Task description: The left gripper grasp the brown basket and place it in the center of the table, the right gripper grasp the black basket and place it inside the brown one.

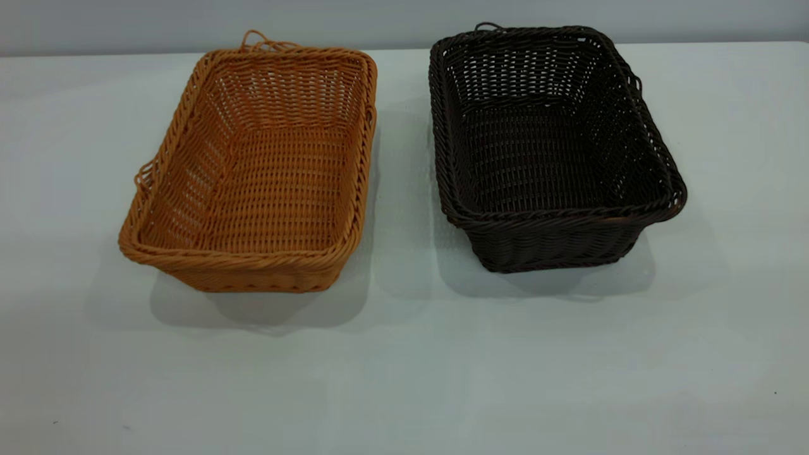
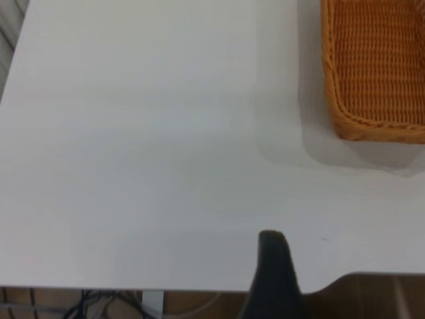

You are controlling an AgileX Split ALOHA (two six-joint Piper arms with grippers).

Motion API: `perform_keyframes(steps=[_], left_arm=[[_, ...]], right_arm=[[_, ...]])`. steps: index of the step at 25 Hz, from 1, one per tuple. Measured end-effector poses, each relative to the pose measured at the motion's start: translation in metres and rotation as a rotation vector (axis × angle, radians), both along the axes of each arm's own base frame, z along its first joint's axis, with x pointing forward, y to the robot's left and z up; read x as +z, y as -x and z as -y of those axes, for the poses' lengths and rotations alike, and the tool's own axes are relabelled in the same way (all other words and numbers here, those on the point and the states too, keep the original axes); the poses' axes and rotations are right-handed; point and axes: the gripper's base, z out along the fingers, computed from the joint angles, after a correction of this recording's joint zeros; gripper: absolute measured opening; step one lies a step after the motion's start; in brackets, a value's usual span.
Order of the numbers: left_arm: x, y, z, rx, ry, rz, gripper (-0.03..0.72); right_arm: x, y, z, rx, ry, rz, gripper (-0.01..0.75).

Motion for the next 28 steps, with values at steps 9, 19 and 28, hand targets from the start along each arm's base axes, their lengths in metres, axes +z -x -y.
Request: perform_keyframes(steps=[9,19,28], left_arm=[[0.01,-0.105,0.007,-0.068,-0.053,-0.113,0.5],[-0.008,-0.187,0.012,-0.107,-0.078,-0.191,0.5],[-0.022,-0.219,0.014,-0.118,-0.082,-0.228,0.5]], right_arm=[[-0.013,-0.099,-0.027,0.187,-0.235,-0.157,0.574],[-0.092,-0.182,-0.083,0.315,-0.384,-0.443,0.574],[-0.164,-0.215,-0.132,-0.101,-0.678,-0.787,0.575]])
